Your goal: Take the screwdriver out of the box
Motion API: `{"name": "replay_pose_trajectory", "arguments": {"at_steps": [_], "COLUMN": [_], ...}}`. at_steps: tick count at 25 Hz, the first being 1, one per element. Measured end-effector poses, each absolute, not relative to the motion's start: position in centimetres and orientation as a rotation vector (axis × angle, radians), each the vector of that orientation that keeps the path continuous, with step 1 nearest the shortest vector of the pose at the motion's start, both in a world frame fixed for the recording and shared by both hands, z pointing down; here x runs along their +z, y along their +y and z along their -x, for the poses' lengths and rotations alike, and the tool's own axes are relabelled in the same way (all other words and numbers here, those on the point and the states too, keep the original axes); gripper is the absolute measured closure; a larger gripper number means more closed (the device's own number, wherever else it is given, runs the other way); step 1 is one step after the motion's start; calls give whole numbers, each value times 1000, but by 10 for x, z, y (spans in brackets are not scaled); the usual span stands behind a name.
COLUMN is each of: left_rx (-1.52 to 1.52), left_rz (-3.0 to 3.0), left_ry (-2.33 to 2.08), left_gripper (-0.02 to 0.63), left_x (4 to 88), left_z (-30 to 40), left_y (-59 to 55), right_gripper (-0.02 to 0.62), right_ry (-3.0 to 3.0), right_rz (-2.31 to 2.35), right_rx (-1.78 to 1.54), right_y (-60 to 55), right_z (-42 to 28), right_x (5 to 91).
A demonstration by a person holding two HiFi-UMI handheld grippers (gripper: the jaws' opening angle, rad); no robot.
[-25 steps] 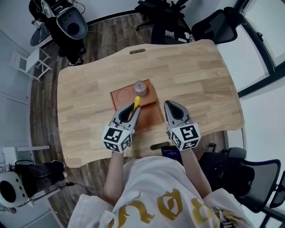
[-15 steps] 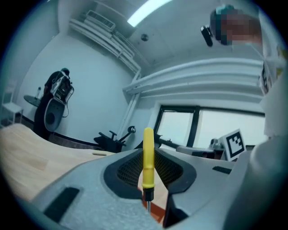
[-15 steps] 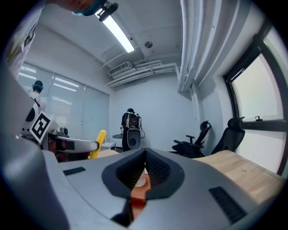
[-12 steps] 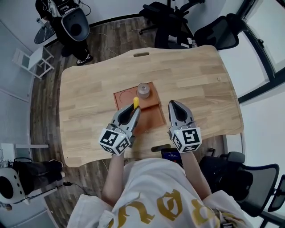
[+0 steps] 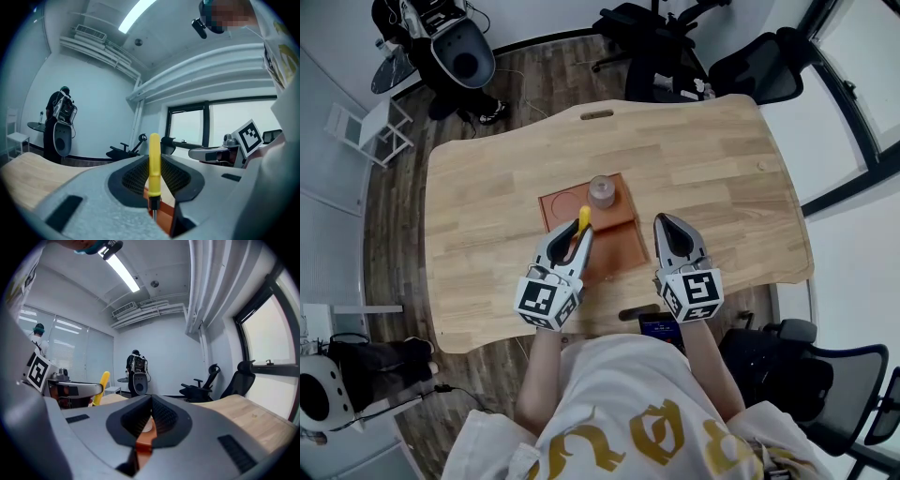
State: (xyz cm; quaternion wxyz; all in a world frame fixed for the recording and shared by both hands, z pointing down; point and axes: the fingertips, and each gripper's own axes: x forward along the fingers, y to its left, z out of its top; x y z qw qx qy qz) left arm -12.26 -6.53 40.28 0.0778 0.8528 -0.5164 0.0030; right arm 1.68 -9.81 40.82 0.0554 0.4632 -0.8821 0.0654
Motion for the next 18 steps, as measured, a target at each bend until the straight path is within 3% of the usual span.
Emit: {"name": "replay_pose_trajectory", "arguments": {"at_steps": [18], "left_rx": [-11], "left_rz": [-2508], "left_ry": [-1524], "left_gripper": [528], "left_x": [413], "left_z": [126], "left_y": [-73], "right_gripper": [584], "right_ry": [-2666], "right_rz": [-1369], "right_rx": [228], "right_y": [-105], "right_z": [-15], "right_x": [422]}}
